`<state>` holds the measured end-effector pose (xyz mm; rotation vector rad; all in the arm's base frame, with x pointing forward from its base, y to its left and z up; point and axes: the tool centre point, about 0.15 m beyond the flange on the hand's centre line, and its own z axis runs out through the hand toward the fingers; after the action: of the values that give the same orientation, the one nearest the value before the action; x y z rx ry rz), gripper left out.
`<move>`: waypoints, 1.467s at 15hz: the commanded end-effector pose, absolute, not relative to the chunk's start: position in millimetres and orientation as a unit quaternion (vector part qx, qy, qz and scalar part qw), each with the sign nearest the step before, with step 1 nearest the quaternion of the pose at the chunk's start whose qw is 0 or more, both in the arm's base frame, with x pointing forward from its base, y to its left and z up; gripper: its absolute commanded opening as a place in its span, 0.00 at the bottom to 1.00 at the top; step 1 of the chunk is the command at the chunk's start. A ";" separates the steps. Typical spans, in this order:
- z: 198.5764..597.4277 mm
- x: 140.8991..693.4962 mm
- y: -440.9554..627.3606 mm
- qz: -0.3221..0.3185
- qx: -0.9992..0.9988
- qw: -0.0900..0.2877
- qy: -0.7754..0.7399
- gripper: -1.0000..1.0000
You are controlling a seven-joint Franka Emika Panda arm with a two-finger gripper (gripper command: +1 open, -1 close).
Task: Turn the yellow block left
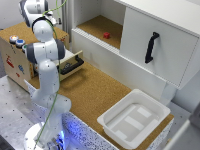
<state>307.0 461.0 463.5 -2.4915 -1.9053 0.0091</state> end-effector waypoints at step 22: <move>486.7 296.4 448.9 0.030 -0.893 0.026 -0.449 1.00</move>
<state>295.1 451.8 493.1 -2.6202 -1.6896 0.0202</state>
